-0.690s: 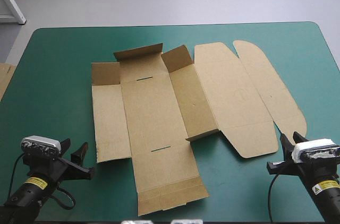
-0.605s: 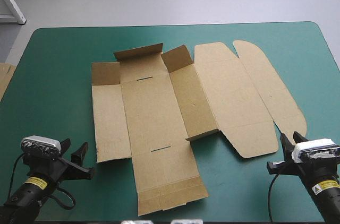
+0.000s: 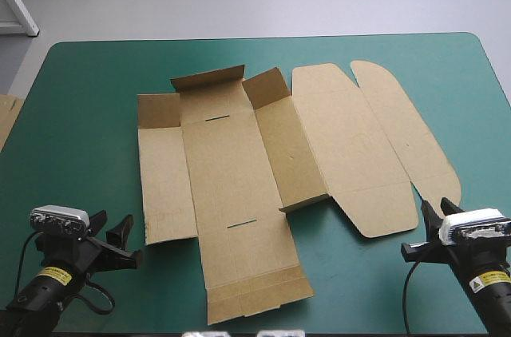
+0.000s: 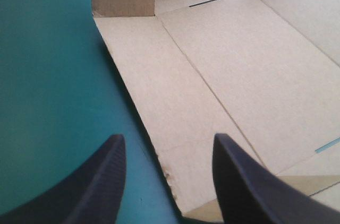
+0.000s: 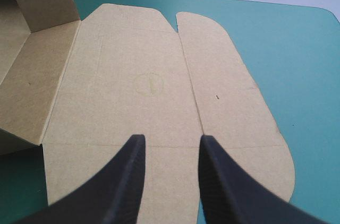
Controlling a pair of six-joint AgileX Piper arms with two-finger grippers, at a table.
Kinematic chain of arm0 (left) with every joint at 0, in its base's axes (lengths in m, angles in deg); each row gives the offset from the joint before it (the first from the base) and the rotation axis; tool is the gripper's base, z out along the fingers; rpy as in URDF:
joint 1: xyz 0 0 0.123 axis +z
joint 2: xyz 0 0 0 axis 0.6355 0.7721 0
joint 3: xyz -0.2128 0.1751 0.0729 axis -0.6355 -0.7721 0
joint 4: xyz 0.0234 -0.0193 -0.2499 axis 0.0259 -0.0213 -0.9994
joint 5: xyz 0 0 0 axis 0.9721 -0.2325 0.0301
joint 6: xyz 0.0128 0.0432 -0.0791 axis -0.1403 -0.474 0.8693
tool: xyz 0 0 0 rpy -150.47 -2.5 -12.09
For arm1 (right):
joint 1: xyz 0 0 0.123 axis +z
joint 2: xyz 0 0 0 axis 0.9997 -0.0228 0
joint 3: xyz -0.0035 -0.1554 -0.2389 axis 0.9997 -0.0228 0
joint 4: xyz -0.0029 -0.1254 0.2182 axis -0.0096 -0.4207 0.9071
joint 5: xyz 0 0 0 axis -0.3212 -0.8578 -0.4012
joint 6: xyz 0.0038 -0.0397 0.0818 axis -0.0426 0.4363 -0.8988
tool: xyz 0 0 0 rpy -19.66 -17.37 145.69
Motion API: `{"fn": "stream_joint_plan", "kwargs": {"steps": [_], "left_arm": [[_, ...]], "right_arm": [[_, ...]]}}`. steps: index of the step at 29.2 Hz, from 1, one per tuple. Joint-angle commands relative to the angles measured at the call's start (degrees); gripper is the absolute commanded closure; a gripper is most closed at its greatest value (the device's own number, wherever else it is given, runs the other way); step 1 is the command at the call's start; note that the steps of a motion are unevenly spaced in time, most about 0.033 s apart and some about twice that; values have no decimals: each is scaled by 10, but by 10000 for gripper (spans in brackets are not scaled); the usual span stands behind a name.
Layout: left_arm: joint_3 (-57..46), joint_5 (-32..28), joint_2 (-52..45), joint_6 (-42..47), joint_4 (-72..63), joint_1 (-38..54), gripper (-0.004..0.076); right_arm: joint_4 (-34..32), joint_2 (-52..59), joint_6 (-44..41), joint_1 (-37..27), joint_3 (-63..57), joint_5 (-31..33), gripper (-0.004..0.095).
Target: Fold the box
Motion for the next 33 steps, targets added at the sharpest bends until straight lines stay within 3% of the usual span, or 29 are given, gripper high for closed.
{"fn": "stream_joint_plan", "kwargs": {"steps": [1, 4, 16, 23, 27, 33], "left_arm": [[14, 7, 24, 118, -7, -1, 351], [14, 47, 84, 167, -40, -1, 308], [150, 40, 251, 131, -23, -1, 307], [251, 106, 346, 142, 40, 28, 307], [295, 144, 381, 86, 23, 117, 307], [321, 228, 446, -110, -198, 282, 308]], "right_arm": [[-2, -6, 1, 2, 17, -45, 590], [-2, -6, 1, 2, 17, -36, 590], [-8, -6, 11, 2, 17, -34, 590], [-8, -6, 12, 2, 17, -34, 590], [-8, -6, 14, 2, 17, -34, 590], [-8, -6, 14, 2, 17, -34, 590]]}}
